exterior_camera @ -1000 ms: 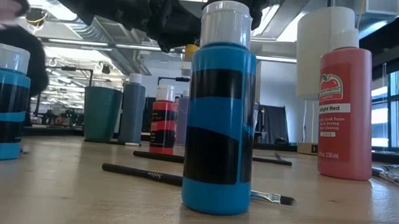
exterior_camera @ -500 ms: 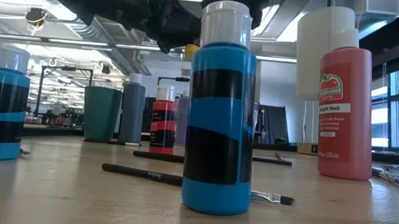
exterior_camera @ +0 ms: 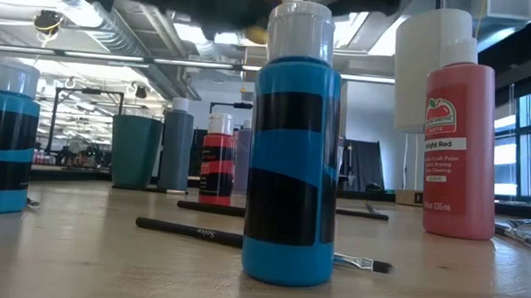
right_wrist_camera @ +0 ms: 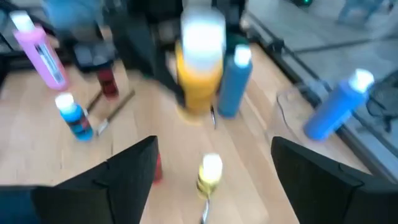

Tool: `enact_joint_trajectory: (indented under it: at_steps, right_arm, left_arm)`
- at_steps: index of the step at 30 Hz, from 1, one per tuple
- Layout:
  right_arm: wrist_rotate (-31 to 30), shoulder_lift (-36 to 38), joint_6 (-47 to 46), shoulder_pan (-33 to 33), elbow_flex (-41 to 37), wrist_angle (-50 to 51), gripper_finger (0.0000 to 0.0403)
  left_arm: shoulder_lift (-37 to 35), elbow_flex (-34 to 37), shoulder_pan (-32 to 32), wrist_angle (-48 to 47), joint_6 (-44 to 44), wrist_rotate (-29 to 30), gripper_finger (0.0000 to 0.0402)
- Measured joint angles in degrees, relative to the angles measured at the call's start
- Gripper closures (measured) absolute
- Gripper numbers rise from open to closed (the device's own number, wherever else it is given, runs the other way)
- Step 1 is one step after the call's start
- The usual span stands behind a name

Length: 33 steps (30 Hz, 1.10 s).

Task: Pick & Place Paint Supplies
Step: Put the yellow paint bottle into the transparent bin

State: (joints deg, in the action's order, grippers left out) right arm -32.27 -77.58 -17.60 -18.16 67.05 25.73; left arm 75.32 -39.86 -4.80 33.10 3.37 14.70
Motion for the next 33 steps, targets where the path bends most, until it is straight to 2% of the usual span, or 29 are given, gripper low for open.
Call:
enact_joint_trajectory:
  at_steps: [7,14,20,27,33]
  right_arm:
    - [-3.44,-0.5,-0.95,-1.89,-0.02,-0.59,0.0085]
    - [-3.73,-0.48,6.16,-1.94,-0.02,-11.14,0.0085]
    - [-3.67,-1.97,8.99,-1.93,-0.02,-16.44,0.0085]
    - [-3.05,-5.18,15.02,-1.96,-0.02,-23.93,0.0085]
    - [-0.42,-5.35,15.69,-2.15,-0.07,-25.03,0.0085]
  left_arm:
    - [-1.24,-0.07,-2.04,11.12,0.46,-1.73,0.0263]
    - [1.49,-0.06,-3.39,19.01,-1.54,-2.51,0.0263]
    - [3.46,-0.07,-5.01,27.2,-0.68,-2.65,0.0263]
    - [5.74,-0.07,-5.31,28.38,-0.45,-2.22,0.0263]
    - [6.37,-0.07,-5.33,28.76,0.4,-2.2,0.0263]
